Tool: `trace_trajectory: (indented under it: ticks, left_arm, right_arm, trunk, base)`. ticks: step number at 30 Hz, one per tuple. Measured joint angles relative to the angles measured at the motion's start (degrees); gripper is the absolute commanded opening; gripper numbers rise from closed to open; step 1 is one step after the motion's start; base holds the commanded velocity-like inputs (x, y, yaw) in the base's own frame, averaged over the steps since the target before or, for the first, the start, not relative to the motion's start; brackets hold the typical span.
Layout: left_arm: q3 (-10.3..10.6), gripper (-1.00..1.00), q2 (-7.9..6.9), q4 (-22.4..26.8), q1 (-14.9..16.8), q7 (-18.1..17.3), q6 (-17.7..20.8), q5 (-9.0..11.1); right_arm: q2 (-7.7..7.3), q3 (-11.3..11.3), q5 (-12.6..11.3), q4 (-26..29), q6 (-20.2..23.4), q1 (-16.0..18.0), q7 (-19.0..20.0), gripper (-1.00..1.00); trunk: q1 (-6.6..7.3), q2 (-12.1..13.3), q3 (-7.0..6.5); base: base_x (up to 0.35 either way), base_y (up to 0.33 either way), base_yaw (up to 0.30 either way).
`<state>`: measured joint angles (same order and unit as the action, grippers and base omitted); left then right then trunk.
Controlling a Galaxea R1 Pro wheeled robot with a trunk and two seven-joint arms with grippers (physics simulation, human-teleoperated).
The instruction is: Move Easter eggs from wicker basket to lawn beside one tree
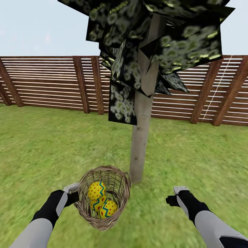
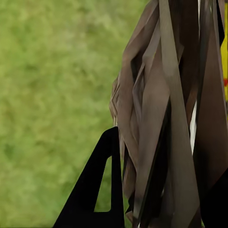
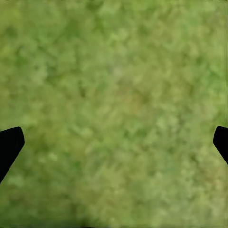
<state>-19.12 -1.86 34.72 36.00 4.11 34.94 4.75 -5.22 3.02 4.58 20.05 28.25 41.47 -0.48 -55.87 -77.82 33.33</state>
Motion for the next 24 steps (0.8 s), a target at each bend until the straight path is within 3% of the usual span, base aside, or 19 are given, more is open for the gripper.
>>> trace_trajectory:
  ticks: [10, 12, 13, 15, 16, 18, 21, 23, 24]
  left_arm:
    - [0.00, -1.00, 0.00, 0.00, 0.00, 0.01, 0.01, -0.08]
    - [0.01, -1.00, 0.00, -0.01, 0.00, 0.01, 0.03, -0.08]
    - [0.01, -1.00, 0.00, 0.00, 0.00, 0.01, 0.03, -0.08]
    - [0.01, -1.00, -0.01, 0.00, -0.01, 0.01, 0.05, -0.07]
    - [0.01, -1.00, 0.00, 0.00, 0.00, 0.01, 0.03, -0.08]
    - [0.01, -1.00, 0.00, 0.00, 0.00, 0.01, 0.04, -0.08]
    - [0.01, -1.00, 0.00, 0.00, 0.00, 0.01, 0.05, -0.07]
    - [0.01, -1.00, 0.00, 0.00, 0.00, 0.01, 0.05, -0.08]
    - [0.01, -1.00, 0.00, -0.01, 0.00, 0.01, 0.05, -0.08]
  right_arm:
    - [0.00, -0.02, -0.03, 0.16, 0.00, 0.00, 0.14, 1.00]
    - [-0.32, -0.01, -0.03, 0.44, 0.00, 0.00, 1.98, 1.00]
    - [-1.28, 0.00, -0.04, 0.50, 0.00, 0.01, 4.53, 1.00]
    - [-5.09, 0.20, -0.25, 0.54, -0.06, 0.01, 16.82, 1.00]
    - [-6.16, 0.93, -0.55, 0.52, -0.10, 0.00, 21.70, 1.00]
    - [-7.61, 4.38, -0.72, 0.57, -0.30, 0.00, 31.71, 1.00]
    - [-10.22, 7.14, -0.81, 0.61, -0.35, -0.01, 38.49, 1.00]
    - [-10.69, 13.68, -0.68, 0.62, -0.29, -0.02, 40.39, 1.00]
    - [-10.70, 14.24, -0.65, 0.59, -0.28, -0.02, 40.50, 1.00]
  trunk:
    - [-2.20, -4.01, 1.80]
    - [-2.64, -4.81, 2.16]
    - [-2.86, -5.22, 2.34]
    - [-3.29, -6.02, 2.69]
    - [-3.52, -6.42, 2.87]
    - [-3.95, -7.22, 3.23]
    - [-4.61, -8.42, 3.77]
    - [-5.05, -9.23, 4.13]
    - [-5.27, -9.63, 4.31]
  base:
    - [0.000, 0.000, 0.000]
    - [0.000, 0.000, 0.000]
    - [0.000, 0.000, 0.000]
    - [0.000, 0.000, 0.000]
    - [0.000, 0.000, 0.000]
    - [0.000, 0.000, 0.000]
    - [0.000, 0.000, 0.000]
    - [0.000, 0.000, 0.000]
    - [0.000, 0.000, 0.000]
